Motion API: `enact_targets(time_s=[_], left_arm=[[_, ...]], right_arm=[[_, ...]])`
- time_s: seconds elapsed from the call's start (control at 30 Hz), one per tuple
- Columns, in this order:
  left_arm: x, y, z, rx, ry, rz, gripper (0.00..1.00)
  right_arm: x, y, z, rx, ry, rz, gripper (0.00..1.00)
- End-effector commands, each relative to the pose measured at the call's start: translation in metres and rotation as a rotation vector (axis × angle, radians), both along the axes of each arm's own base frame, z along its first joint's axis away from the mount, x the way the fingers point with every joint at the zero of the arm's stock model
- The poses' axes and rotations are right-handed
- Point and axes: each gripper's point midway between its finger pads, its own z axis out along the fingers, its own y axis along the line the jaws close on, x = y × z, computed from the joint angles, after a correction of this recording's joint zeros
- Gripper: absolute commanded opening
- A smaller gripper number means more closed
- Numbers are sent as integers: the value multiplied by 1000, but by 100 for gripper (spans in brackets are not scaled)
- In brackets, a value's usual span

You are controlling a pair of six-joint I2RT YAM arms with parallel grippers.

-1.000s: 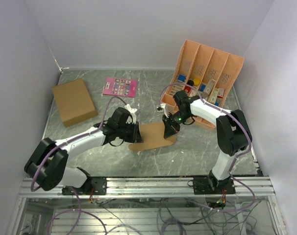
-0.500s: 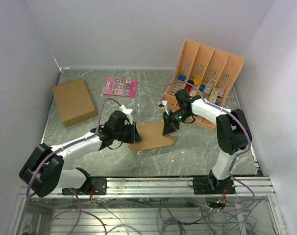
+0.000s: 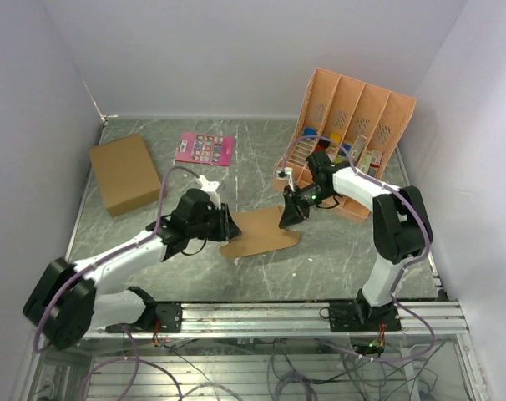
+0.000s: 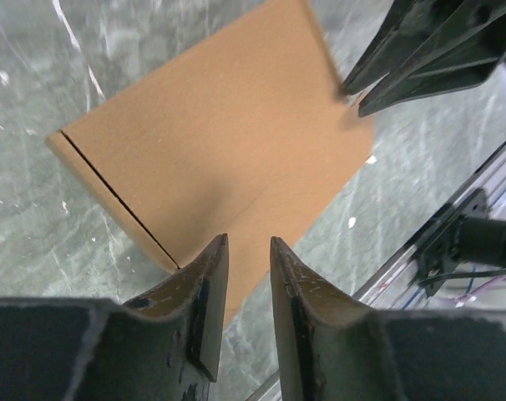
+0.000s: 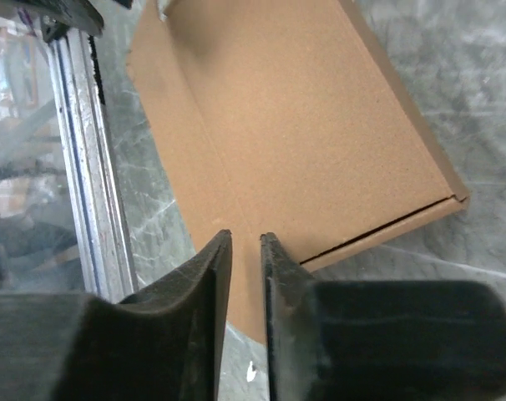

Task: Fold the paper box

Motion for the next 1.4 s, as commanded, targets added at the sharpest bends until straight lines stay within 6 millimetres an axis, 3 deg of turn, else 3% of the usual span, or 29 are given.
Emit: enact_targets(time_s=[0.0,0.1,0.17,0.33,0.5,0.73,1.0,1.37], left_arm=[[11,14,41,-65,-135,105,42],[11,27,41,-100,-167,186,54],[9,32,38,-139,-170,230,63],[6,36,36,-228,-171,283,79],[5,42,32,-241,-168,314,91],[7,44,22,-273,-135,328,93],[11,49,13,-306,-111,350,96],[9,37,7,-405,-50,333,95]], right_arm=[[9,-7,44,148,-102,-35,29],[16,-19,35,131,-100,-127,45],[17,-23,20,99,-71,-177,49],[25,-22,-3,69,23,-240,49],[28,-16,-13,82,111,-248,45],[27,-17,-29,58,188,-279,33],[30,-29,-32,86,248,-338,24],[31,-35,-41,88,303,-380,18]])
